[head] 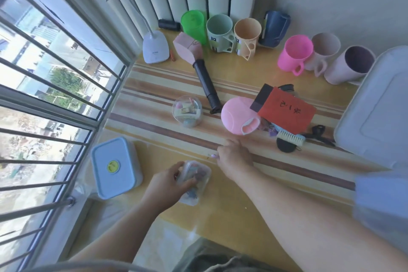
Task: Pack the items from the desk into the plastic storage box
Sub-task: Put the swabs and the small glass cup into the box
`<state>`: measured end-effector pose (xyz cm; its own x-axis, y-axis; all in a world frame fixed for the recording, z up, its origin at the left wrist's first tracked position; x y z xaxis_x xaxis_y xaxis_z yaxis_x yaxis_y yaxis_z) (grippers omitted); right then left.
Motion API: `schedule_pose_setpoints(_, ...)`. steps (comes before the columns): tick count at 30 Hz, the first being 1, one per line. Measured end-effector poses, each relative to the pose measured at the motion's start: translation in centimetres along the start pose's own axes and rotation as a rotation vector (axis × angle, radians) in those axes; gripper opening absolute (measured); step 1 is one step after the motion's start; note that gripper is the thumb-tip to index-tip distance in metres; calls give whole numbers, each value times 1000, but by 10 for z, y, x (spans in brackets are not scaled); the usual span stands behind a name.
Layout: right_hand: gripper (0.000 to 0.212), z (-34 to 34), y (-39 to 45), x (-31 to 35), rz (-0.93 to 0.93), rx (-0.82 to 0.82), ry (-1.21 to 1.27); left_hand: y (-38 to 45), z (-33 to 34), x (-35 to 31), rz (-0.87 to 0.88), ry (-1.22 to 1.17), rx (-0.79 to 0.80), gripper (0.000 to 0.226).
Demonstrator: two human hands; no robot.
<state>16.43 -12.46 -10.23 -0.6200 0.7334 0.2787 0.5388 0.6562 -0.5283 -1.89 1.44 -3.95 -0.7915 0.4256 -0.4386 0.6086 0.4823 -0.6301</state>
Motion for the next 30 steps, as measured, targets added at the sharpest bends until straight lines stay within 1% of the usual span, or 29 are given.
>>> schedule_pose_setpoints(3, 37, -3, -10, 2, 0, 28, -88, 3, 1, -1, 12, 81, -2, 75)
schedule_pose_setpoints(5, 35, -1, -19, -4, 8, 26, -99, 1, 5, -7, 27, 162, -48, 79)
schedule_pose_setpoints(6, 33, 1, -24, -10, 23, 16, -85, 0, 8, -10, 26, 203, -73, 88)
schedule_pose_setpoints(8, 29, 1, -38, -25, 62, -22, -14, -4, 17, -16, 8, 280, -87, 114)
schedule_pose_setpoints(9, 28, -2, -46, -33, 81, -44, 23, -6, 22, -17, 3, 306, -77, 124)
schedule_pose_setpoints(10, 27, -5, -55, -40, 98, -61, 54, -7, 27, -17, 3, 321, -74, 128)
schedule_pose_setpoints(12, 27, -14, -71, -51, 127, -79, 117, -10, 36, -20, 16, 339, -73, 124)
schedule_pose_setpoints(14, 26, -29, -88, -59, 155, -94, 182, -14, 43, -34, 66, 329, -72, 119)
schedule_pose_setpoints(17, 14, -67, -120, -73, 146, -164, 320, -27, 50, -78, 185, 251, -64, 116)
schedule_pose_setpoints(19, 11, -100, -155, -90, 110, -234, 375, -41, 53, -120, 287, 209, -70, 110)
schedule_pose_setpoints(21, 23, -132, -200, -117, 81, -326, 405, -58, 59, -167, 435, 222, -107, 106)
schedule_pose_setpoints(23, 33, -154, -252, -158, 76, -382, 450, -79, 69, -217, 574, 231, -160, 107)
schedule_pose_setpoints(25, 35, -161, -310, -208, 115, -445, 479, -104, 84, -264, 694, 208, -204, 107)
schedule_pose_setpoints(26, 32, -158, -338, -237, 156, -476, 478, -117, 94, -285, 747, 194, -218, 107)
schedule_pose_setpoints(27, 26, -151, -364, -263, 198, -490, 468, -130, 104, -305, 796, 187, -226, 108)
schedule_pose_setpoints(28, 25, -140, -387, -288, 250, -466, 432, -142, 116, -323, 849, 187, -229, 109)
schedule_pose_setpoints(30, 24, -108, -418, -328, 360, -315, 305, -163, 141, -351, 947, 193, -210, 111)
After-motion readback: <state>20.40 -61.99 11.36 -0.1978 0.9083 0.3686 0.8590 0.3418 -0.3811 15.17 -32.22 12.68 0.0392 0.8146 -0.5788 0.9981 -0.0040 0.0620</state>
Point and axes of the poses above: each hand's wrist, its own y-axis towards the middle knuckle, its own z-axis out of the palm, x = y × z, the point moved 1 cm from there along y, towards the middle knuckle, and after that the axes turned 1 degree about -y, right-handed, at the moved point
